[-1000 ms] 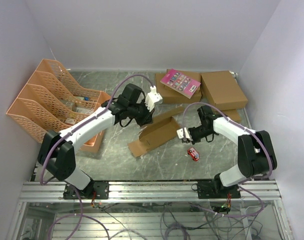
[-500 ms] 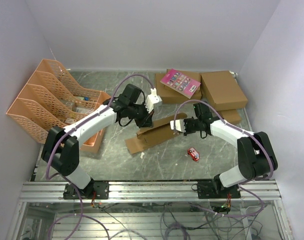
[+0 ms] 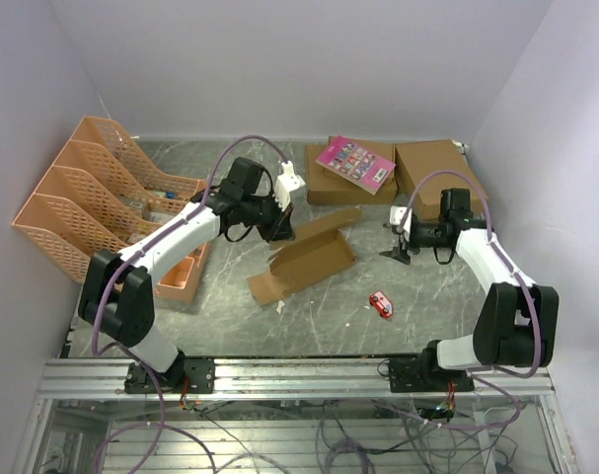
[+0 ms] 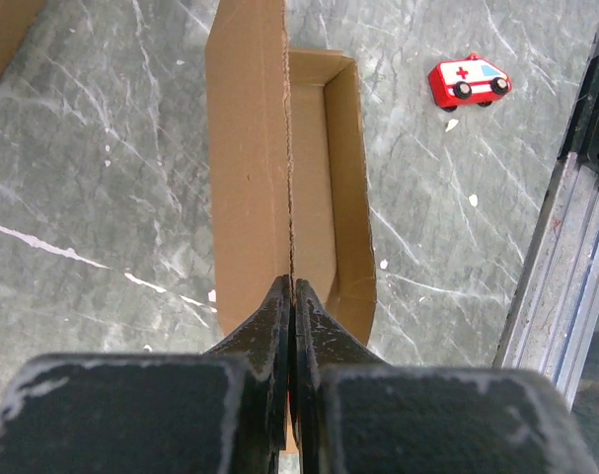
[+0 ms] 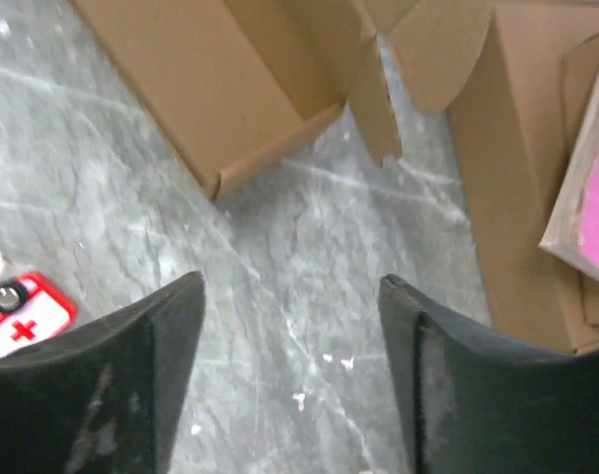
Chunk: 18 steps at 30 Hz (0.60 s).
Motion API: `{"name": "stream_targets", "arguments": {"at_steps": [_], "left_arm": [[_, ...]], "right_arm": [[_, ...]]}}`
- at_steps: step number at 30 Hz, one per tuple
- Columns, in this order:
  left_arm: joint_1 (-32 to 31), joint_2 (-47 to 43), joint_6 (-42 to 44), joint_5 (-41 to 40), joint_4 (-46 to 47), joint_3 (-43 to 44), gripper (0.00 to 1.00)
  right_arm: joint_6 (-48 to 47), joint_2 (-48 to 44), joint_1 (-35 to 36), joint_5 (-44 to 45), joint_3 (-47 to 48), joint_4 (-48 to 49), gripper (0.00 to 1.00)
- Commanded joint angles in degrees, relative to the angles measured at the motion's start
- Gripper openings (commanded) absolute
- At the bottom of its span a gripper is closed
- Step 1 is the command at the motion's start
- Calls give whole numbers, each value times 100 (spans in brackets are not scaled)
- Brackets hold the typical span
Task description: Fold the paper box
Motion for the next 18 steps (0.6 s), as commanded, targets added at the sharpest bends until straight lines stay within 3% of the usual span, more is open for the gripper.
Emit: {"name": "stream_targets", "arguments": {"at_steps": [1,4,6,8,15,18], "left_arm": [[18,-221,56,300,338,76,7],[22,-322,130,344,392,68,7],[26,-375,228,451,386,59,7],[31,-428,338,529,403,33,7],[27,-470,624,668,459,-1,7],[21,-430,686,750,514,29,7]], "right_arm": [[1934,-380,-84,-1091,64,866,78],[2946,-520,-75,-1364,-91,2046,93],[3542,-429,-59,-1497,-76,2643,96],[3546,-193,-46,-1560,148,2656,97],[1294,636,132,-2096,1349,-224,97],[1024,931,228,-2051,1629,-774,94]]}}
